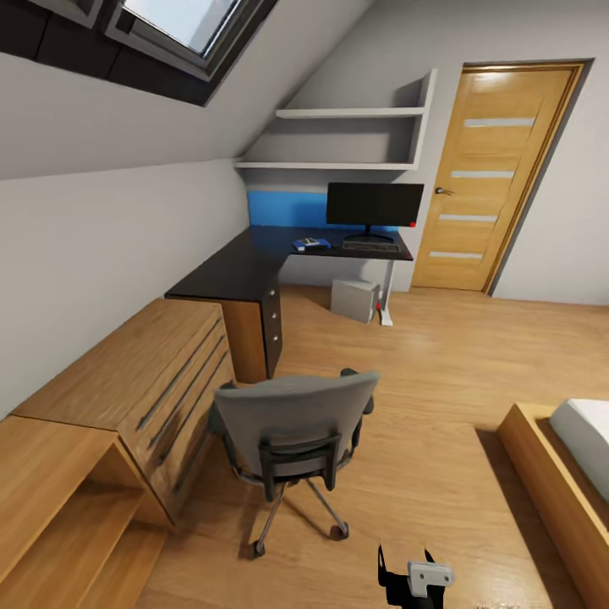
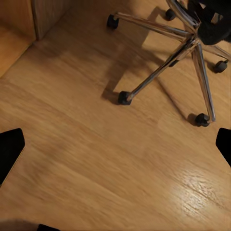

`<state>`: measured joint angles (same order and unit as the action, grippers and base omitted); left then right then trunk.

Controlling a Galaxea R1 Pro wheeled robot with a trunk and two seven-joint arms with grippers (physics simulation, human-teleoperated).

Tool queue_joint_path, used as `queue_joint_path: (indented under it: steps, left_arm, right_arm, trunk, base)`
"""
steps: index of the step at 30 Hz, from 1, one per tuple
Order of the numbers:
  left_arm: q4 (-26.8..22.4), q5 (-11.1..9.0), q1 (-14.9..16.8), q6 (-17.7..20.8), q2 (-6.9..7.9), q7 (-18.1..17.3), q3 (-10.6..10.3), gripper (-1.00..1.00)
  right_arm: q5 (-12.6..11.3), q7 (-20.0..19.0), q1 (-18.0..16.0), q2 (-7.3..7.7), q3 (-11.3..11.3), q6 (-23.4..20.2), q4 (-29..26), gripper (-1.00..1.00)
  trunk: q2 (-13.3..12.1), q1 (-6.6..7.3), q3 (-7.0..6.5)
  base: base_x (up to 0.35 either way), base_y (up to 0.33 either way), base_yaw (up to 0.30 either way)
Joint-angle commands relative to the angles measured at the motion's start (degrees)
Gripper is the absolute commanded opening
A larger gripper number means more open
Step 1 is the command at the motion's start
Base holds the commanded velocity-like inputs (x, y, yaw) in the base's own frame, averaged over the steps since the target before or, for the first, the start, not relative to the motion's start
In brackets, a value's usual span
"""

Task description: In the bedroom, organize the workspace by keeping the computer under the desk, ensuring the monitor is on the desk, placing the keyboard on the desk next to the monitor, placing the mouse on the desk next to the keyboard, moving the folder from the swivel chair onto the desk next to the mouse, stacking the notebook on top of the folder with the pen on top of the notebook, and positioning the swivel chair next to the desk.

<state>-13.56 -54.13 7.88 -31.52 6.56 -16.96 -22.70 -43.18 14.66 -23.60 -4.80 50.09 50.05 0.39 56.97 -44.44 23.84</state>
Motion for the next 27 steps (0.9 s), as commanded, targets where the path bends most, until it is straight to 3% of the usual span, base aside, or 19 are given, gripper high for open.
queue_joint_path:
  steps: [1,11,27]
  left_arm:
    - [0.0,-0.6,0.0,-0.1,0.03,-0.3,-0.3,1.00]
    - [0.0,-0.5,0.0,-0.1,0.03,-0.3,-0.3,1.00]
    - [0.0,-0.5,0.0,-0.2,0.03,-0.4,-0.2,1.00]
  right_arm:
    - [0.0,0.5,0.0,-0.04,0.5,0.0,0.1,1.00]
    - [0.0,0.5,0.0,-0.08,0.5,0.0,0.1,1.00]
    - [0.0,0.5,0.0,-0.12,0.5,0.0,0.1,1.00]
  trunk:
    - [0.0,-0.01,0.06]
    - [0.0,-0.01,0.06]
    - [0.0,-0.01,-0.06]
  base:
    - [0.074,0.312,-0.300]
    - [0.082,0.288,-0.204]
    - [0.015,0.070,-0.041]
